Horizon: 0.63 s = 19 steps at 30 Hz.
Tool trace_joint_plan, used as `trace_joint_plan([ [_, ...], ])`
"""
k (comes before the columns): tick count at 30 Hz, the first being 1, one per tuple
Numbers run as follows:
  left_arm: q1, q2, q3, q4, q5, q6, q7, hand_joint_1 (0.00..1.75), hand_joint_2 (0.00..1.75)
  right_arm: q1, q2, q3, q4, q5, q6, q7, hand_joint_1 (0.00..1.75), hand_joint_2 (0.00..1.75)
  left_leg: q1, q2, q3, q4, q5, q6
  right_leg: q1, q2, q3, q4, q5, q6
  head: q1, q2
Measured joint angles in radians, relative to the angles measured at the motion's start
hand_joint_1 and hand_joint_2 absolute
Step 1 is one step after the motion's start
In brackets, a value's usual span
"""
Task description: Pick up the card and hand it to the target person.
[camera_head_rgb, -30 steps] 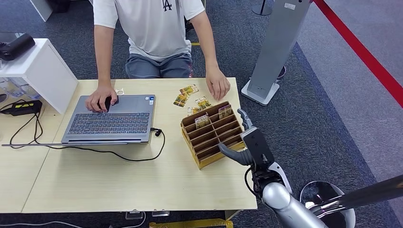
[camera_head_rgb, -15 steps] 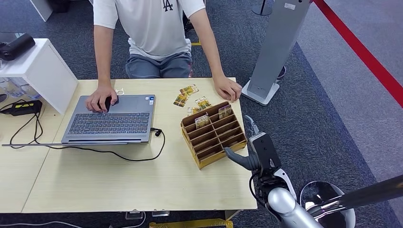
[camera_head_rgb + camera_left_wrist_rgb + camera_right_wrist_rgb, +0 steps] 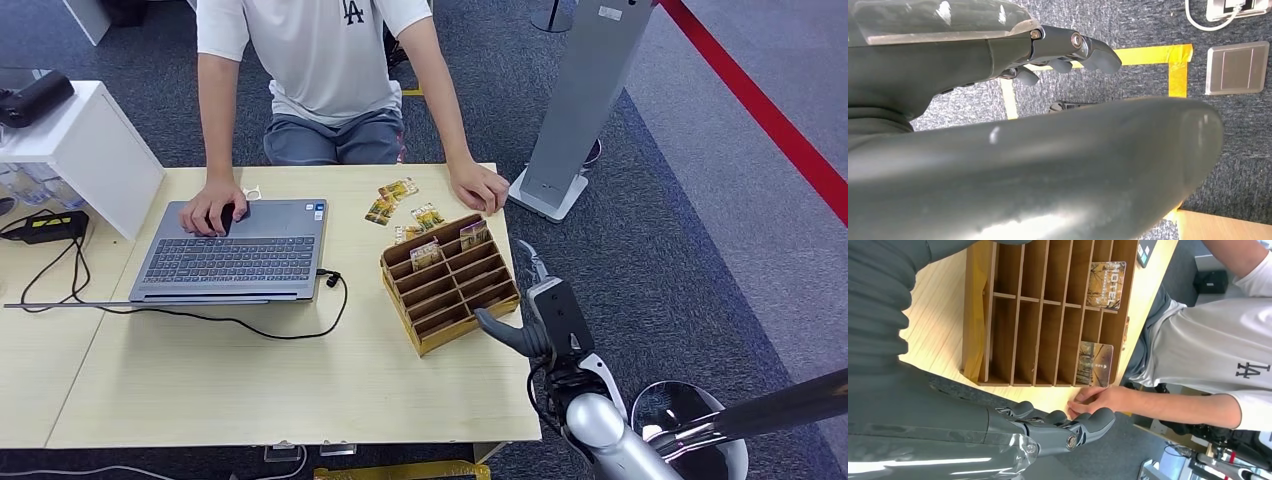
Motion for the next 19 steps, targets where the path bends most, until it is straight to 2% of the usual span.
trace_joint_plan([
  [19, 0.0, 0.0, 0.0, 0.0, -0.003, 0.0, -0.002, 0.0, 0.0, 0.007, 0.009, -0.035, 0.0, 0.049, 0.025, 0.005, 0.01, 1.75, 0.0, 0.0, 0.0, 0.0, 0.0, 0.0, 0.0, 0.0, 0.0, 0.0, 0.0, 0.0, 0.0, 0.0],
])
